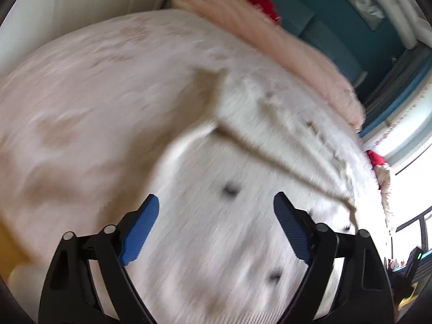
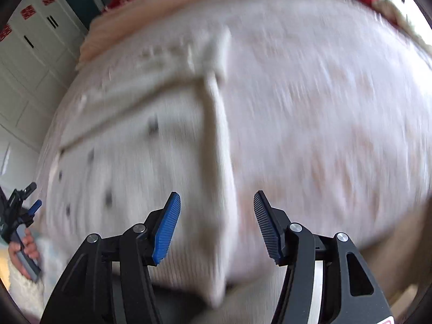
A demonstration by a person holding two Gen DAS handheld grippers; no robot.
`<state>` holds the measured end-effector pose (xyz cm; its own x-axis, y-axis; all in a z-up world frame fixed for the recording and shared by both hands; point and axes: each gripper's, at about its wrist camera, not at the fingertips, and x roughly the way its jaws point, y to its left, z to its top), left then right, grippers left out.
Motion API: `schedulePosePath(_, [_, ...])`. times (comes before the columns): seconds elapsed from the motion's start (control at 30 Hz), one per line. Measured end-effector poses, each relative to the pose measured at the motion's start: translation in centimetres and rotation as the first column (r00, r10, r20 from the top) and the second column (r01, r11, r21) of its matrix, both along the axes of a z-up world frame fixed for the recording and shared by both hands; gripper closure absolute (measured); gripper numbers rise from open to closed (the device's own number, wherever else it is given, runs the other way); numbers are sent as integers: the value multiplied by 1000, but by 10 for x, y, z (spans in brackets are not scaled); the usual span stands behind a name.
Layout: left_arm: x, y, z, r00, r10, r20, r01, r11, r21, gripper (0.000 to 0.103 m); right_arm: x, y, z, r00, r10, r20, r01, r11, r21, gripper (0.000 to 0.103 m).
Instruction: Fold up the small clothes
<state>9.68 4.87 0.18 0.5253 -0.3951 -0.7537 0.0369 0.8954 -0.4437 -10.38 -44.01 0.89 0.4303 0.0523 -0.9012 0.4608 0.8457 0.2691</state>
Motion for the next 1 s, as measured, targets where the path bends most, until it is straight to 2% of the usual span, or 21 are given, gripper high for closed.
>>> schedulePosePath(0.07, [-24,19,-8,995,26,-93,-28,999,-16,18,-18,11,-15,999,19,-26,-17,998,64,47])
schedulePosePath(0.13, [-42,29,-16,987,38,-155,-42,999,-24,18,-27,24,-26,998,50,-35,-47,994,95,47])
schedulePosePath(0.27, [-67,22,-25,983,1,-184,-4,1000,-12,18,-20,42,-47,994,102,-46,-93,982,164,47])
schedulePosePath(0.33, [-73,15,-30,979,-10,-203,10,1000,-3,18,-12,50,-54,991,115,-69,-105,984,142,45])
schedulePosePath(0.43, [-73,0,-42,976,-25,-217,39,997,61,18,-4,54,-56,990,126,-69,-114,981,157,48])
schedulePosePath(0.47, [-73,-2,-45,974,-20,-225,39,996,79,18,-2,55,-57,989,129,-67,-117,981,155,51])
schedulePosePath(0.53, [-70,-8,-50,969,-15,-245,44,993,112,18,-1,56,-56,991,115,-72,-104,985,135,81])
schedulePosePath(0.63, [-65,-11,-56,965,-1,-263,34,992,120,20,-5,52,-54,996,85,-32,-79,982,171,96])
schedulePosePath(0.67, [-65,-11,-56,964,9,-265,26,991,128,22,-8,51,-53,997,78,-18,-73,981,180,97])
schedulePosePath(0.77, [-68,1,-54,961,42,-274,-5,991,134,55,-17,49,-42,997,61,40,-68,978,197,97])
schedulePosePath(0.8, [-70,10,-53,958,35,-283,-11,996,87,82,-21,49,-35,997,56,61,-67,978,197,98])
schedulePosePath(0.83, [-72,21,-52,955,-23,-295,8,999,-51,92,-24,48,-30,996,54,75,-68,979,193,98])
schedulePosePath(0.87, [-75,29,-48,952,-26,-304,-5,995,-100,92,-29,49,-23,994,52,93,-69,980,189,98])
schedulePosePath(1.0, [-93,30,-4,974,-86,-211,62,991,-115,93,-55,51,19,985,80,151,-105,980,169,99])
